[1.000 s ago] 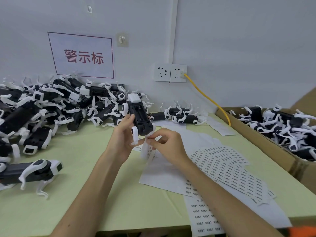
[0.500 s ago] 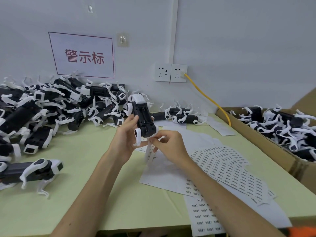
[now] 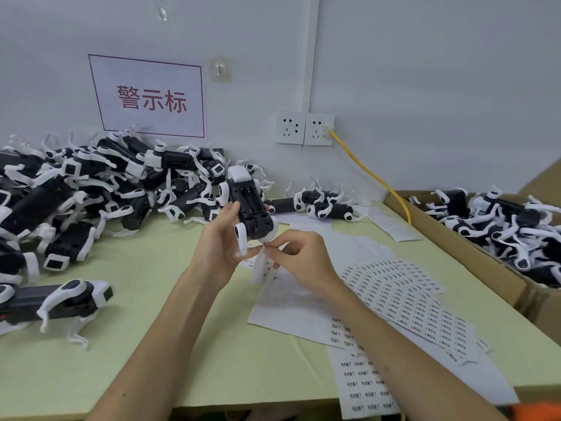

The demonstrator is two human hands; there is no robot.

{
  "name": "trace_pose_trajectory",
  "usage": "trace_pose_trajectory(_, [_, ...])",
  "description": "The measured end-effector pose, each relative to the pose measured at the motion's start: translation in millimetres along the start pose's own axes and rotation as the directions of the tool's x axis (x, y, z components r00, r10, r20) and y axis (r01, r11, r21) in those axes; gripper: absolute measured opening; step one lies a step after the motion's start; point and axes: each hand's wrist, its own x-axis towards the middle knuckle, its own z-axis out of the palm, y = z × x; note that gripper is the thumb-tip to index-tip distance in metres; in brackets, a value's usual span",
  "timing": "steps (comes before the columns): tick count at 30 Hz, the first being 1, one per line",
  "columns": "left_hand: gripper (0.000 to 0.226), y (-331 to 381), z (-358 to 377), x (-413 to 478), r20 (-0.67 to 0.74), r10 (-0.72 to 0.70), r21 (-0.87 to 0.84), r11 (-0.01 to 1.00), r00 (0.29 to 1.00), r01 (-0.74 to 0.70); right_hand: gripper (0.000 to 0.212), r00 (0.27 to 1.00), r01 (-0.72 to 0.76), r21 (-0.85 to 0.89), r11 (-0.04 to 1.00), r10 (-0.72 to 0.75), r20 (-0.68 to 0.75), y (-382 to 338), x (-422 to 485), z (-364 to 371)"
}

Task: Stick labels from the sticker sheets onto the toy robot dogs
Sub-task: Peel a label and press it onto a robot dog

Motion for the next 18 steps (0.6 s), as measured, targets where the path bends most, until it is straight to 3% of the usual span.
trace_pose_trajectory(4, [0.053,1.3,0.3,-0.6,-0.004,-0.009,-0.025,1.0,1.0,0.009,0.032,0.999,0.029,-0.01,1.0,-0.029,-0.017,-0.9,0.0,0.3])
trace_pose_trajectory(12, [0.054,1.1,-1.1,-0.5,-0.022,-0.003,-0.074,0.997,1.0,0.002,0.019,0.999,0.041,-0.034,0.999,-0.042,-0.006,0.2,0.9,-1.2])
trace_pose_trajectory(18, [0.05,0.7,-1.5,-0.5,-0.019,-0.022,-0.085,0.996,1.0,0.021,0.009,0.986,0.148,-0.132,0.98,-0.156,-0.058,1.9,0.1,1.9])
